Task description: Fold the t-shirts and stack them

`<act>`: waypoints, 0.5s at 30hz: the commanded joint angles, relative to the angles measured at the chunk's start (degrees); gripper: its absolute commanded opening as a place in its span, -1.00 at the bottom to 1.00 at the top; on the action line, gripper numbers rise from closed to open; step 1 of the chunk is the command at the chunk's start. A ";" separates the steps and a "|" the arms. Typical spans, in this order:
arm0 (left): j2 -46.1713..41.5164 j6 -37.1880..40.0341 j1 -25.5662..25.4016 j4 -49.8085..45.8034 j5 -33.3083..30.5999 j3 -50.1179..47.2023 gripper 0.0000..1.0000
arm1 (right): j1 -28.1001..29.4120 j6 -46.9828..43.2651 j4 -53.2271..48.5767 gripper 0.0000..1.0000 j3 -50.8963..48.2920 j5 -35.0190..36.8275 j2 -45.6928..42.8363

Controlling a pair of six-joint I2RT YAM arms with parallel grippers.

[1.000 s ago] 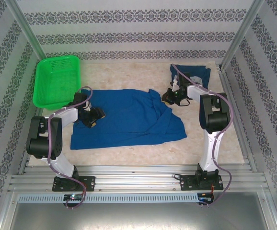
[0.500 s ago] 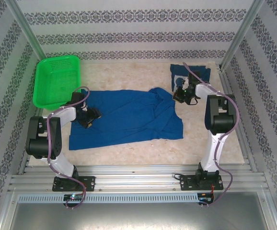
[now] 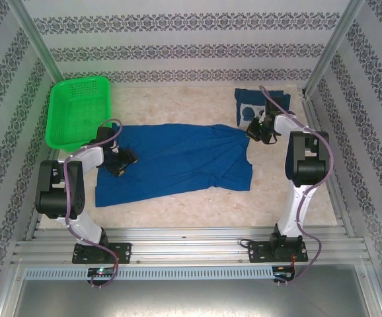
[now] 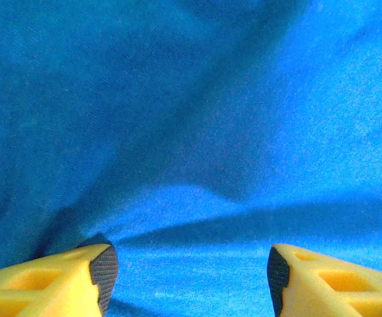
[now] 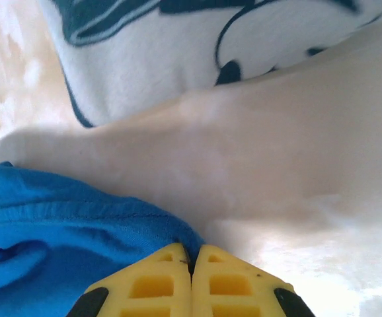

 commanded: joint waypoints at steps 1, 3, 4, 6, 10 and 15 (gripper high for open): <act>2.66 2.83 1.24 -5.09 -5.08 -1.03 0.32 | -0.44 -0.49 -0.40 -1.00 1.91 3.57 -2.15; 3.07 4.71 1.20 -5.52 -4.95 0.23 0.34 | -0.44 -1.50 -1.10 -0.97 4.25 3.20 -1.01; 3.29 5.51 1.20 -5.38 -4.24 0.83 0.36 | -0.44 -1.94 -2.20 -0.86 5.85 2.70 -0.15; 3.04 6.20 1.19 -5.01 -1.31 2.15 0.39 | -0.36 -2.30 -5.50 -0.57 9.75 1.11 1.45; -2.39 3.71 0.68 -5.23 2.10 4.81 0.55 | 0.35 -2.11 -5.70 -0.13 6.40 0.85 -3.95; -11.23 -0.03 -0.63 -10.18 4.62 8.68 0.85 | 0.78 0.13 -10.09 0.04 -6.53 0.48 -16.28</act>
